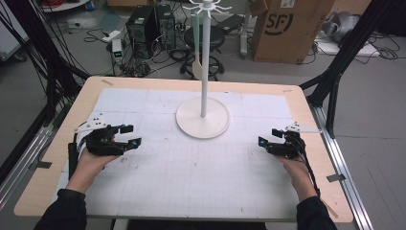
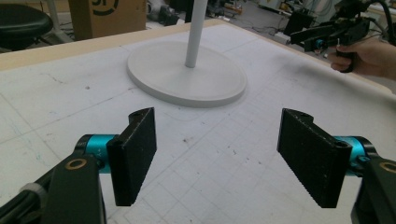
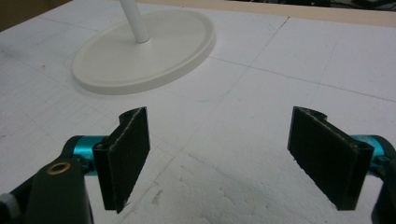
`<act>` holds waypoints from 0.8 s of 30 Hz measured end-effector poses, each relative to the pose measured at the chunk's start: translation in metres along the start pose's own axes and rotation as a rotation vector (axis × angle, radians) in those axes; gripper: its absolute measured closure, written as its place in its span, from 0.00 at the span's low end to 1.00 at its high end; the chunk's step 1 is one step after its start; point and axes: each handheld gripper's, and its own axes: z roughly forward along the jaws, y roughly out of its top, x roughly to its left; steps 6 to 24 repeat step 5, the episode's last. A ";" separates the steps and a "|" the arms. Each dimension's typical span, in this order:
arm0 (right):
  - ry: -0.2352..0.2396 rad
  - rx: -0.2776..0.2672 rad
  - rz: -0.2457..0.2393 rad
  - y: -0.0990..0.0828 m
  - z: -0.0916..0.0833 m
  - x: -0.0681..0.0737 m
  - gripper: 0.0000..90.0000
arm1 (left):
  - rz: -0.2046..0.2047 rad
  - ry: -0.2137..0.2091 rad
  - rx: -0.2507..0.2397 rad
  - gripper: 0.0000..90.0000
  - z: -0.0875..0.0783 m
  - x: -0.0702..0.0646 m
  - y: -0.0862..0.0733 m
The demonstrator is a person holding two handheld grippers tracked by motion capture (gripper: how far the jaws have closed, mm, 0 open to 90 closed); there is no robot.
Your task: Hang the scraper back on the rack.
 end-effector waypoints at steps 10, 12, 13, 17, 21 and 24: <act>0.002 0.008 -0.002 -0.001 0.001 -0.001 0.23 | 0.022 0.023 0.035 0.33 0.005 -0.001 -0.001; 0.002 0.008 -0.002 -0.001 0.001 -0.001 0.23 | 0.022 0.023 0.035 0.33 0.005 -0.001 -0.001; 0.002 0.008 -0.002 -0.001 0.001 -0.001 0.23 | 0.022 0.023 0.035 0.33 0.005 -0.001 -0.001; 0.002 0.008 -0.002 -0.001 0.001 -0.001 0.23 | 0.022 0.023 0.035 0.33 0.005 -0.001 -0.001; 0.002 0.008 -0.002 -0.001 0.001 -0.001 0.23 | 0.022 0.023 0.035 0.33 0.005 -0.001 -0.001; 0.002 0.008 -0.002 -0.001 0.001 -0.001 0.23 | 0.022 0.023 0.035 0.33 0.005 -0.001 -0.001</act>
